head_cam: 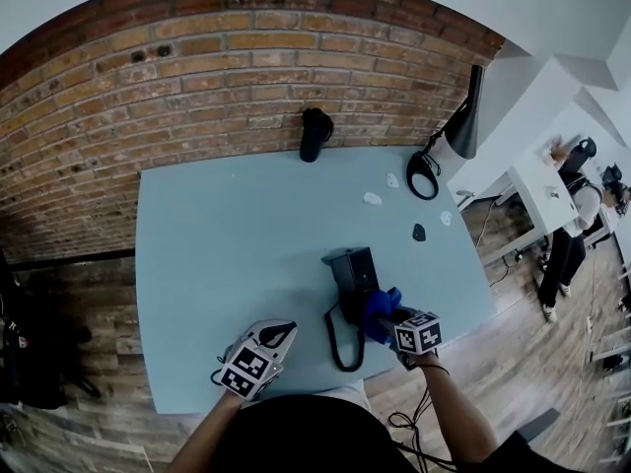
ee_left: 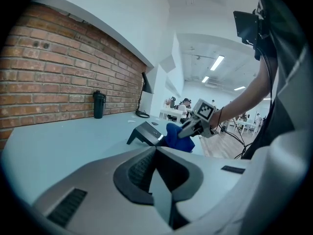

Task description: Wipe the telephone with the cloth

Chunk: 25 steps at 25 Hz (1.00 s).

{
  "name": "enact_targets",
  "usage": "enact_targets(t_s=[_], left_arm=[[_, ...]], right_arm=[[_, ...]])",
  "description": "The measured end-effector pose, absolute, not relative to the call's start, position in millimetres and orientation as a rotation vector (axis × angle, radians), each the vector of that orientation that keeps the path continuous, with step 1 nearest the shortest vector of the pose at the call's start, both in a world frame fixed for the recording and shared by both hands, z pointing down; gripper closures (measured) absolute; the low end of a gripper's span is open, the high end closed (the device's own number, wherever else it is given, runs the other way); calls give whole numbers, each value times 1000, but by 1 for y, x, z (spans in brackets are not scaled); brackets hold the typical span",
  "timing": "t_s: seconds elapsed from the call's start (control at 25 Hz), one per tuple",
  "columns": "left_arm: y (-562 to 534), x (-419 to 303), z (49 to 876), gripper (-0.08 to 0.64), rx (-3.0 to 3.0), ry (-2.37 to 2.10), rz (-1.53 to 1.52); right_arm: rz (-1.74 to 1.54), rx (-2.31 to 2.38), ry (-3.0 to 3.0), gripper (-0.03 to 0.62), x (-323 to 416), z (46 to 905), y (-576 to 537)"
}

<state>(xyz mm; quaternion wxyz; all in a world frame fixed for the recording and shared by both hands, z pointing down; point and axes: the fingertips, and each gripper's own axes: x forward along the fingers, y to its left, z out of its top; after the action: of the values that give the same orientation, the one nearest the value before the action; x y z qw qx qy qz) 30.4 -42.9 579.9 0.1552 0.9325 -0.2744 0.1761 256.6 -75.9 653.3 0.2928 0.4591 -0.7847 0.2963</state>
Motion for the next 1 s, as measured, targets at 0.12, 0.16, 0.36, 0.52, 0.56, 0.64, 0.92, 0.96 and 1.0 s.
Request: enact_targets(t_s=[0.12, 0.16, 0.36, 0.52, 0.56, 0.64, 0.92, 0.96, 1.0], left_arm=[[-43, 29, 583, 563, 2666, -787, 516], [-44, 30, 584, 563, 2666, -786, 519], [-46, 30, 578, 563, 2683, -803, 495], [-48, 22, 580, 563, 2650, -824, 507], [-49, 20, 580, 563, 2643, -830, 506], [-51, 18, 580, 563, 2636, -841, 499], [-58, 8, 582, 563, 2614, -866, 488], [-58, 9, 583, 563, 2611, -864, 489], [-57, 10, 584, 563, 2609, -859, 491]], right_arm=[[705, 1265, -2239, 468, 244, 591, -115], [670, 1284, -2282, 469, 241, 571, -129], [529, 1343, -2430, 469, 219, 499, -183], [547, 1347, -2483, 469, 196, 487, -205], [553, 1340, -2476, 469, 190, 493, -208], [549, 1315, -2432, 469, 181, 512, -212], [534, 1242, -2228, 469, 179, 583, -211], [542, 1237, -2203, 469, 182, 592, -209], [551, 1235, -2180, 469, 186, 601, -208]])
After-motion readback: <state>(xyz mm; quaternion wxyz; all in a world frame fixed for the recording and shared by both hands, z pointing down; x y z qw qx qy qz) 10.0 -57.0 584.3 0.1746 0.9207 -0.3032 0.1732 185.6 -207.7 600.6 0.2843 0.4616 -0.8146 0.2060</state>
